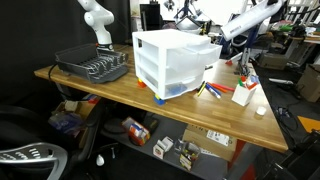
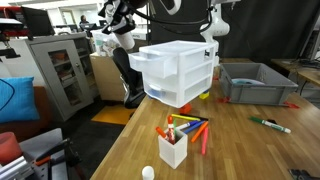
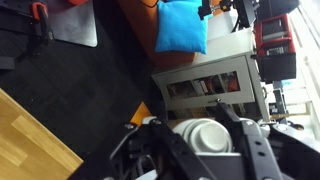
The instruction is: Place the white spray can inside the open drawer
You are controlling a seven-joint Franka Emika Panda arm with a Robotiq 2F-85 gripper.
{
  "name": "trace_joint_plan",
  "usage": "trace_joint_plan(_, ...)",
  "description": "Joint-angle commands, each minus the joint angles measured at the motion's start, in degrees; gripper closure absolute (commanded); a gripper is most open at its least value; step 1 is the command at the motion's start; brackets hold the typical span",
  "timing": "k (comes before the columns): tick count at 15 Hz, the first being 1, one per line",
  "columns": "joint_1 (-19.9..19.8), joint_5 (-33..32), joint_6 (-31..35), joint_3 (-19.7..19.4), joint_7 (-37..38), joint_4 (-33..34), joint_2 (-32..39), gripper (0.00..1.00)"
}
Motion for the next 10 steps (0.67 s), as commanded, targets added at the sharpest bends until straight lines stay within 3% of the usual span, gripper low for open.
trace_joint_plan(1,-0.3,-2.7,-6.9,1.7,-5.6,10.5,8.5,0.73)
trace_joint_plan(10,0.1,-8.8,-13.8,8.7,-6.9,32.3,22.9,0.73)
